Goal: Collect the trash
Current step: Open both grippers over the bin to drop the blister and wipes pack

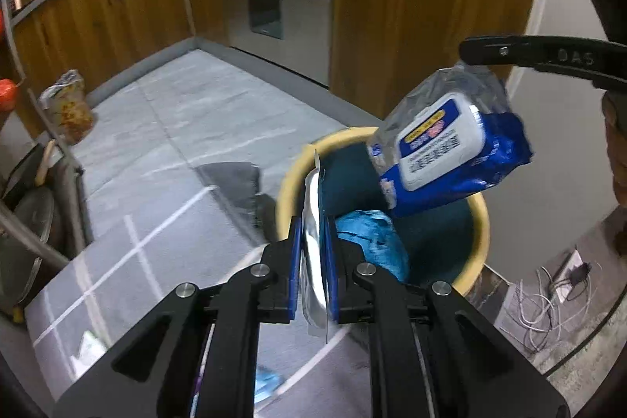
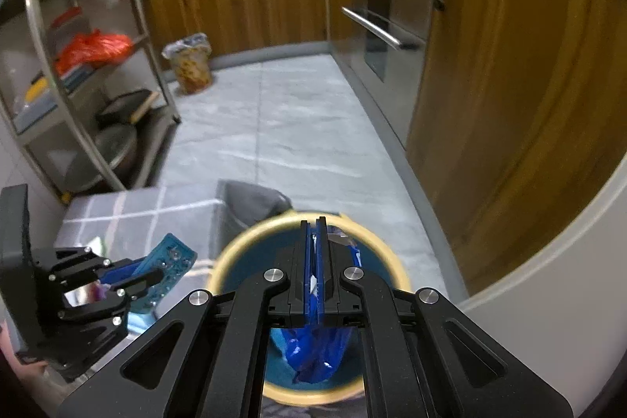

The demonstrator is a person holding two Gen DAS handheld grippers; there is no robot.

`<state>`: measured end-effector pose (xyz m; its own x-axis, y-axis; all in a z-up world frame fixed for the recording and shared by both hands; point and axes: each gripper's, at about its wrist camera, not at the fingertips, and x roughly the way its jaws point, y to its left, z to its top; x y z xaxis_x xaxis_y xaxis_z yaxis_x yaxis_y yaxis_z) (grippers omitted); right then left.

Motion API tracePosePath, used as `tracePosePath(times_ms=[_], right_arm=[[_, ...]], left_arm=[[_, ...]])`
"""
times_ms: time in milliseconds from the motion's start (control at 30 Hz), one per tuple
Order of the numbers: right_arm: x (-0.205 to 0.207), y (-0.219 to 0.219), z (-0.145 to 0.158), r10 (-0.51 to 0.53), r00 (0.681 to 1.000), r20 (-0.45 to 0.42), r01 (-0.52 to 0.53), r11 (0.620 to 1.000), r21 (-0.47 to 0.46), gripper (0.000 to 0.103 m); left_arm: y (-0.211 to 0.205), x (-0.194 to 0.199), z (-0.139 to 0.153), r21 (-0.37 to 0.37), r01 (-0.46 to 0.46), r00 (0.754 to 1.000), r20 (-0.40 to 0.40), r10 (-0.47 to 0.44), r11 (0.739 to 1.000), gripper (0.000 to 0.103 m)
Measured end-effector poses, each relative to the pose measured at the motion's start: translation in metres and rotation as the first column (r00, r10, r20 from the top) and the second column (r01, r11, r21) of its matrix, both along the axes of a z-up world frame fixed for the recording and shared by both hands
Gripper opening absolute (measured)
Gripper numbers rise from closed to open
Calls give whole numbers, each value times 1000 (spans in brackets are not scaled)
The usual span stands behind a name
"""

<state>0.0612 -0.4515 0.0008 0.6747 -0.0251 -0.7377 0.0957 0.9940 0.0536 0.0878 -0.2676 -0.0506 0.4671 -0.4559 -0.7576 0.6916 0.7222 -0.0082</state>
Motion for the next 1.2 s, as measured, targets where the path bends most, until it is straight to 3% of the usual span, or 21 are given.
tracePosePath(times_ms=[100,333,667,767,833,1000,1067,1133,1200], right_arm=[[4,-6,-20,-5,998,-65,4,1000,-9,3],[7,-17,-57,-7,983,-184,5,1000,-12,3],[3,-21,-79,8,964,-265,-15,1000,-27,4],[3,-22,-79,9,965,-261,-17,1000,-27,4],[3,-23,-75,9,969,-246,-15,1000,-22,4],[3,-20,-74,12,970,-242,-20,999,-32,4],[3,-18,-73,12,971,-240,-20,999,-33,5],[2,-17,-72,15,971,-240,-24,999,-34,9],[1,-15,-71,19,971,-239,-28,999,-37,21]], left_arm=[[-16,-1,-12,-20,54,998,-39,-55,998,11],[-37,-2,-47,33,84,992,-95,-81,996,11],[-52,0,-57,50,96,990,-104,-90,994,11],[-52,0,-56,51,95,991,-103,-90,994,15],[-50,0,-54,52,94,992,-93,-89,994,25],[-43,1,-52,55,79,994,-84,-75,995,25],[-39,2,-51,58,67,995,-84,-62,996,30],[-33,0,-49,53,51,996,-78,-47,997,41],[-27,-1,-44,44,41,997,-69,-37,998,49]])
